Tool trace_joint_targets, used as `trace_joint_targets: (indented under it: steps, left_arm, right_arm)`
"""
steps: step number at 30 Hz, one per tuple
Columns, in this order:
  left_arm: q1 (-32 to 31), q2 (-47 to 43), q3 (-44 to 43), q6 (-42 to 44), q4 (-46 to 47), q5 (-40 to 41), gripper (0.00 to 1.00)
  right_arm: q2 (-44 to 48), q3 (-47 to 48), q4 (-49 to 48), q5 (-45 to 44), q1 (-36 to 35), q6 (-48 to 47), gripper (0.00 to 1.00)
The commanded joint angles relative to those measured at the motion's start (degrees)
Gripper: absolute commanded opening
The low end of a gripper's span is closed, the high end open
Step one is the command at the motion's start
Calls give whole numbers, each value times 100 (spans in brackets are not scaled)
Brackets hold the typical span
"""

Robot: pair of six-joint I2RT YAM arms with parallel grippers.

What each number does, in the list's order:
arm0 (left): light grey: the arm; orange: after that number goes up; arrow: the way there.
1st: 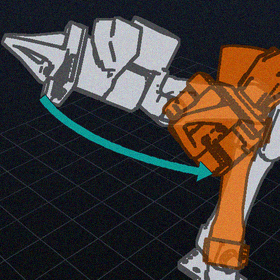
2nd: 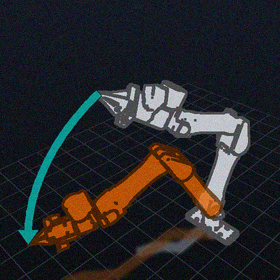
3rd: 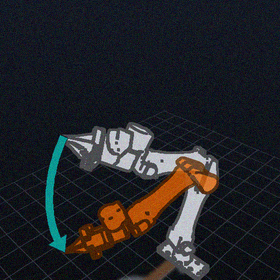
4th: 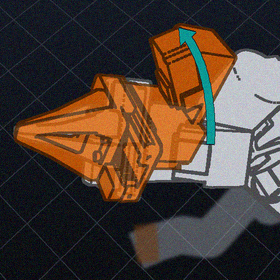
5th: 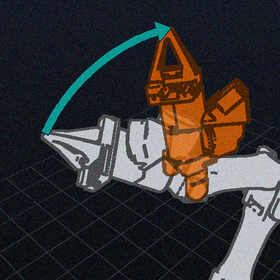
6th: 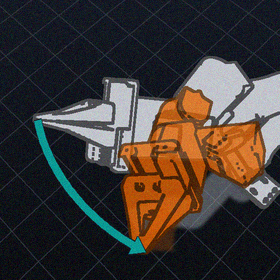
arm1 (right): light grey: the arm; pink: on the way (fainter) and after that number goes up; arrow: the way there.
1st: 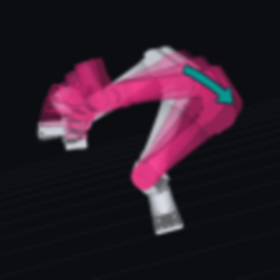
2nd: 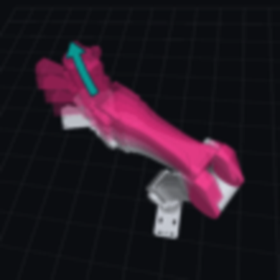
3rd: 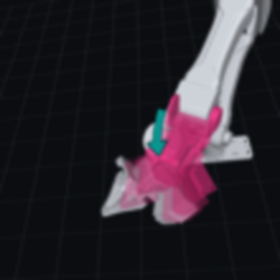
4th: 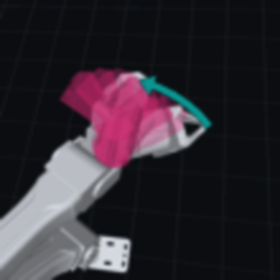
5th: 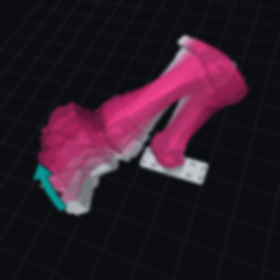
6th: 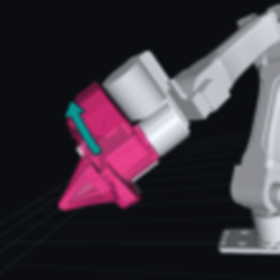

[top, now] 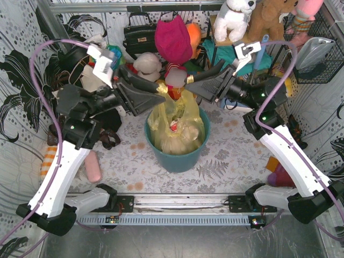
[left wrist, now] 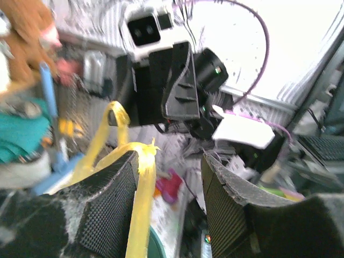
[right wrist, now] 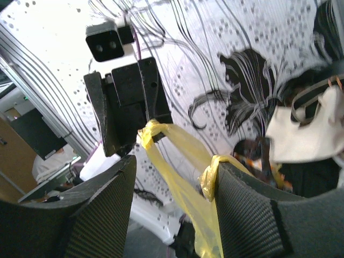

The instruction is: Tie the trash bag

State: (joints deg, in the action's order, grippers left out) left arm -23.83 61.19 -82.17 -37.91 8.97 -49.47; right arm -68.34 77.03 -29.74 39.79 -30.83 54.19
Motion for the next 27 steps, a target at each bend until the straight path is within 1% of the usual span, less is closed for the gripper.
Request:
trace_joint_targets:
  steps: [1, 6, 8, 11, 13, 14, 15, 17, 19, 21, 23, 27]
  left_arm:
    - [2, -231, -476, 432, -172, 1097, 58]
    - [6, -727, 22, 614, -768, 2529, 58]
    - [4, -917, 187, 664, -1160, 3079, 58]
    - [10, -1204, 394, 680, -1673, 3832, 58]
    - [6, -1391, 499, 693, -1760, 3958, 58]
    - [4, -1443, 562, 697, -1686, 3793, 58]
    - [3, -1471, 633, 669, -1530, 3450, 58]
    - [8, -1393, 749, 512, -1072, 2370, 60]
    - [2, -1223, 778, 169, -685, 1281, 61]
    - [2, -1172, 949, -228, -259, 605, 63]
    - [2, -1239, 1149, -283, -157, 414, 65]
    - [2, -1223, 1256, -74, -421, 220, 66]
  right_arm:
    - [-1, 436, -735, -425, -18, 72, 57]
    - [416, -227, -548, -858, -11, -74, 58]
    - [746, -545, -106, -1191, -11, -321, 58]
    - [1326, -972, 642, -1933, -18, -764, 57]
    - [1707, -1185, 931, -2273, -13, -952, 57]
    - [1833, -1276, 1016, -2361, -16, -967, 57]
    - [1905, -1346, 1069, -2388, -11, -983, 60]
    - [1919, -1344, 1187, -2205, -12, -1044, 65]
    - [1859, -1241, 1425, -1947, -12, -1120, 69]
    - [1789, -1170, 1578, -1685, -14, -1166, 72]
    - [1711, -1128, 1691, -1426, -12, -1199, 75]
    - [1507, -1002, 1961, -1029, -13, -1291, 78]
